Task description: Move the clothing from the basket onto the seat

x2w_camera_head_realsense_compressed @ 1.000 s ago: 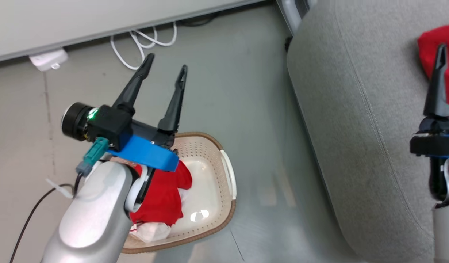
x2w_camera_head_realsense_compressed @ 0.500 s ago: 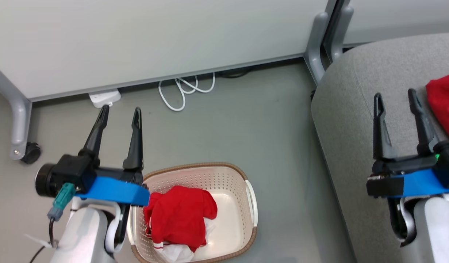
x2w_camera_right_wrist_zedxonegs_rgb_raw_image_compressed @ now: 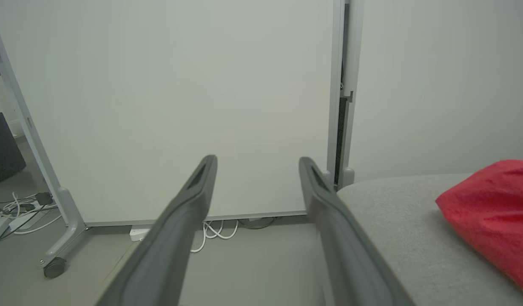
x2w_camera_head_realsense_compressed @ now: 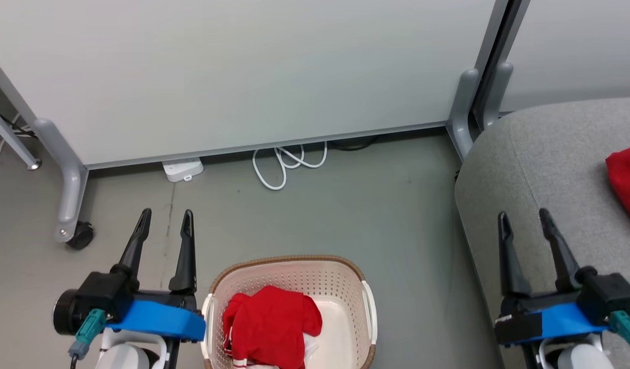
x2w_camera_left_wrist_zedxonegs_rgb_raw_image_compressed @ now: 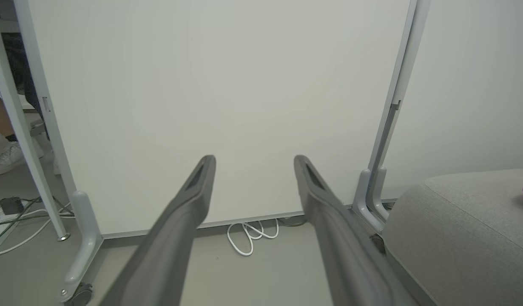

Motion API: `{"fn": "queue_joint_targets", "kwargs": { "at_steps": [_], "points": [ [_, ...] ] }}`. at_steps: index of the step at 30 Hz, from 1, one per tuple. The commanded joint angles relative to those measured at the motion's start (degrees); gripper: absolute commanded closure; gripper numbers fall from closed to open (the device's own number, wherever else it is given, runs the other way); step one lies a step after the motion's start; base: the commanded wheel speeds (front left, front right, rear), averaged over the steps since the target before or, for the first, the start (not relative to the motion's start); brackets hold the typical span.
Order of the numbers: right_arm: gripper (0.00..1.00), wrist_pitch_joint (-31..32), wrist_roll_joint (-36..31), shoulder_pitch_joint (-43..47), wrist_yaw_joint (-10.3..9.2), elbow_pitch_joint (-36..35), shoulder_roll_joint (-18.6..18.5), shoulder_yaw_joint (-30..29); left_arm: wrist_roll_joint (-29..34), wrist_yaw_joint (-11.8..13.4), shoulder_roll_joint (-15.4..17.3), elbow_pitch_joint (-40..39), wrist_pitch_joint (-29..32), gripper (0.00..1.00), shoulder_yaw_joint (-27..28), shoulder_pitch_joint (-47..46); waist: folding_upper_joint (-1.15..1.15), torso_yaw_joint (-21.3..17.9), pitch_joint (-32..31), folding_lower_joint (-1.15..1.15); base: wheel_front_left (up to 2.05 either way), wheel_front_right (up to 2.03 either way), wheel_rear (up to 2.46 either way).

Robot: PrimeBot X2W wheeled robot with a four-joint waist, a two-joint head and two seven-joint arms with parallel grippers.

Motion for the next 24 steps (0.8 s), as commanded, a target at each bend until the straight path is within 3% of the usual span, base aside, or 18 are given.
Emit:
{"fn": "queue_joint_targets", "kwargs": {
  "at_steps": [1,24],
  "points": [
    [0.00,0.0,0.2,1.0,-0.06,0.2,0.3,0.0,0.5,-0.3,0.0,0.1,-0.2,0.00,0.4,0.8,0.00,0.4,-0.5,0.01,0.00,0.00,0.00],
    [0.00,0.0,0.1,2.8,-0.06,2.4,1.2,0.2,2.4,-2.5,-1.3,1.5,-0.2,0.00,3.5,3.5,0.00,1.2,-2.2,0.01,0.00,0.00,0.00]
  ]
}}
